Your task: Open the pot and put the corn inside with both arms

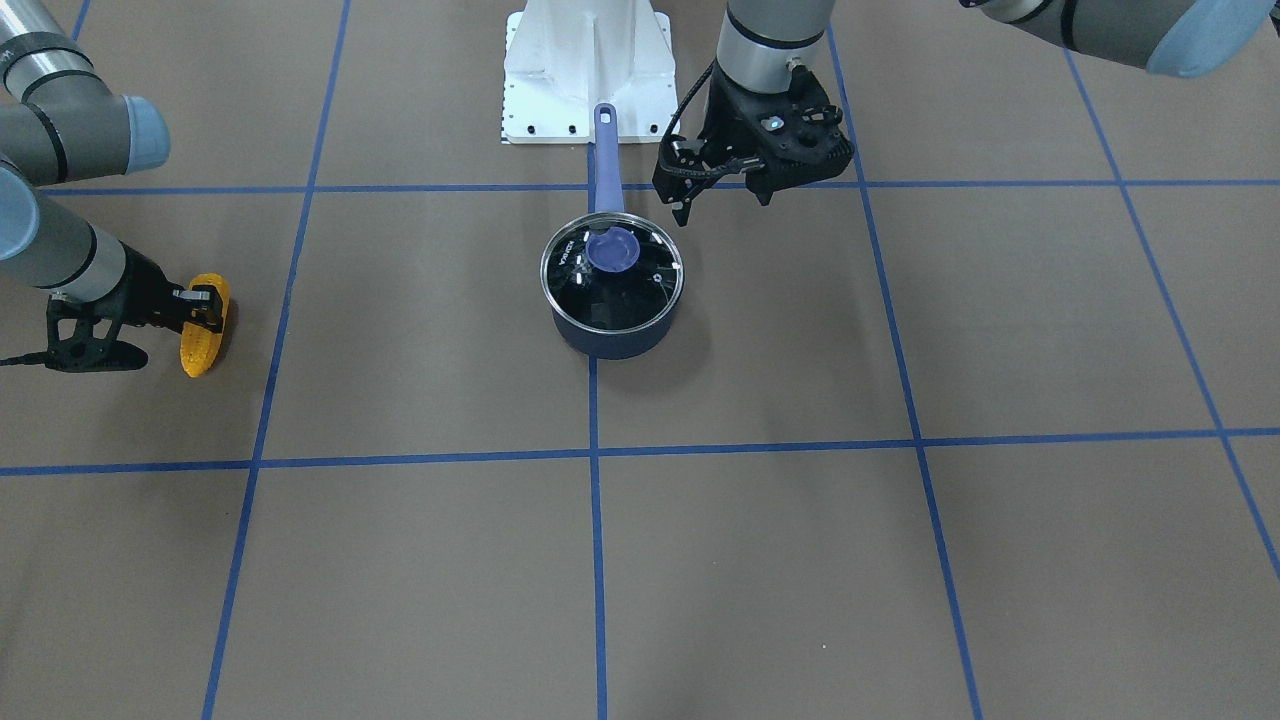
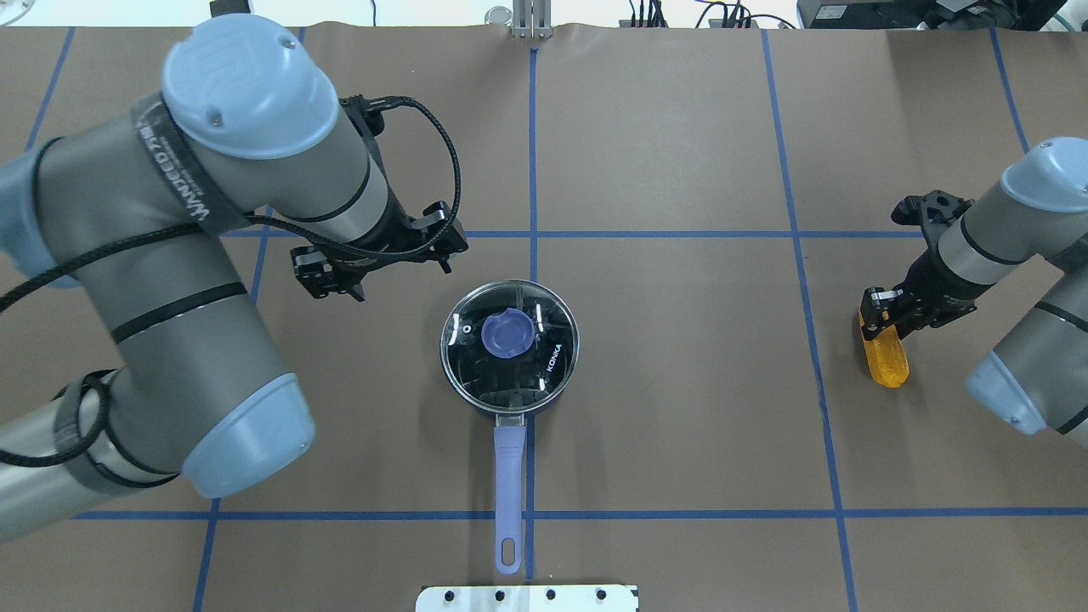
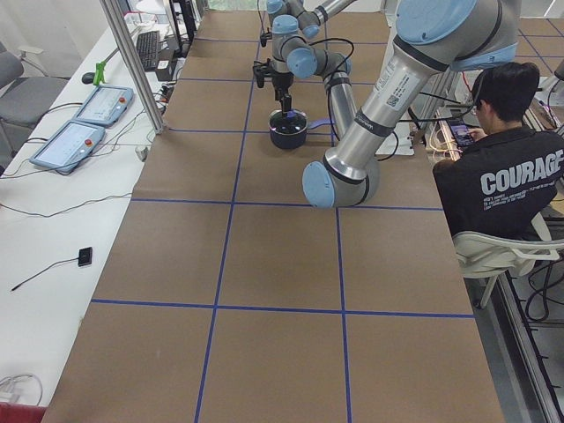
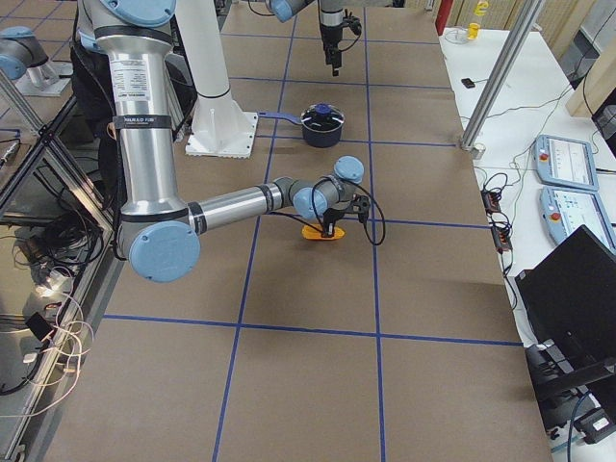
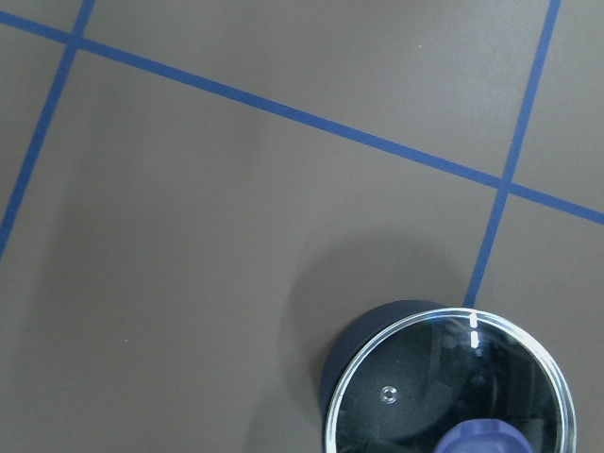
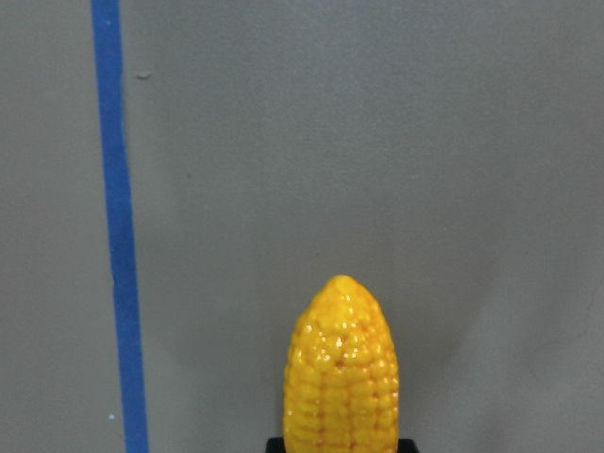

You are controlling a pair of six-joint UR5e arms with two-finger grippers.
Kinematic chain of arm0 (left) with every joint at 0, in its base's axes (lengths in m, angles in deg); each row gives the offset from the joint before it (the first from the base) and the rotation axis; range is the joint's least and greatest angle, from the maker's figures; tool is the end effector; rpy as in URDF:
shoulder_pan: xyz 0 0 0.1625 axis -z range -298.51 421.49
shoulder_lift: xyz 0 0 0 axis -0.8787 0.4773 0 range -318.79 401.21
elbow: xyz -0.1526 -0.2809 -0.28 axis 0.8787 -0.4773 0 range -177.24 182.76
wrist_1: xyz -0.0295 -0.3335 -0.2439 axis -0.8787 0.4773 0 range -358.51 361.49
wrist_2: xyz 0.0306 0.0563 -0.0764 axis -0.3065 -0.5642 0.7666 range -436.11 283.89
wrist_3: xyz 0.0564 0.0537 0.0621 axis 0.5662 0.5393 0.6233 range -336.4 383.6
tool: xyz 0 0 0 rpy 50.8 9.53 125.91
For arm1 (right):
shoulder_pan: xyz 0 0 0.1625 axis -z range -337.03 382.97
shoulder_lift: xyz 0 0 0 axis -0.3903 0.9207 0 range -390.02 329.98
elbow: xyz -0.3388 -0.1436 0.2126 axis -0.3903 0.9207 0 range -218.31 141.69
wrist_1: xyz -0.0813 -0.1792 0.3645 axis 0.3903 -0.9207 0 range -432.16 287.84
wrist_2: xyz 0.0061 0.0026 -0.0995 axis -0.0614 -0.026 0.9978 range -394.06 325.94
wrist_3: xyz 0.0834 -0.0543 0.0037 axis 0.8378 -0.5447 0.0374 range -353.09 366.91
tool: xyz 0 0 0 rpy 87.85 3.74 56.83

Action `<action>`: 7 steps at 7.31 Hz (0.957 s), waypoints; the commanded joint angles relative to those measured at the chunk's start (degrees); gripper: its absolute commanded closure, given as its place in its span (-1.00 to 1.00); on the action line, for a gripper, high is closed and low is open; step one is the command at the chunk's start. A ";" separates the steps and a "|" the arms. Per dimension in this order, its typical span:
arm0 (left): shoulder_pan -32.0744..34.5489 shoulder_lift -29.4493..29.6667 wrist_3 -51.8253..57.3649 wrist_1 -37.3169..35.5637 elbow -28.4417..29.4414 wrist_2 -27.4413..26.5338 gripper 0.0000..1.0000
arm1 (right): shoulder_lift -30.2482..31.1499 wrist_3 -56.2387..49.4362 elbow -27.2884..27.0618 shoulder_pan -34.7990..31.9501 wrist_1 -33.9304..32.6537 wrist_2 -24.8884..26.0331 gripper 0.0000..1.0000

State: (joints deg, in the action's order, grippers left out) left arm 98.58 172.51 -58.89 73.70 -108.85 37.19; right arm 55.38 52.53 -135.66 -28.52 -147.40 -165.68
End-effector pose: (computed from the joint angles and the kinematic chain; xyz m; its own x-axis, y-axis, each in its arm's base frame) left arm 0.4174 -0.4333 0.1266 0.6014 -0.3041 -0.7388 0.2540 0.9495 -0.1841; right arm -0.2840 -0.4646 0.5266 0.6767 0.0108 0.7362 0.1038 0.9885 -0.1099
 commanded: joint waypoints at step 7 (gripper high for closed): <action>-6.41 6.52 -6.10 9.53 14.83 -5.27 -0.96 | -12.36 -0.89 -5.40 -6.25 -19.68 -1.79 0.80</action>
State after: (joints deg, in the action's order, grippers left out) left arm 92.78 178.62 -64.73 83.14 -94.90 32.31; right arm 44.21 51.66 -140.87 -34.45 -165.61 -167.31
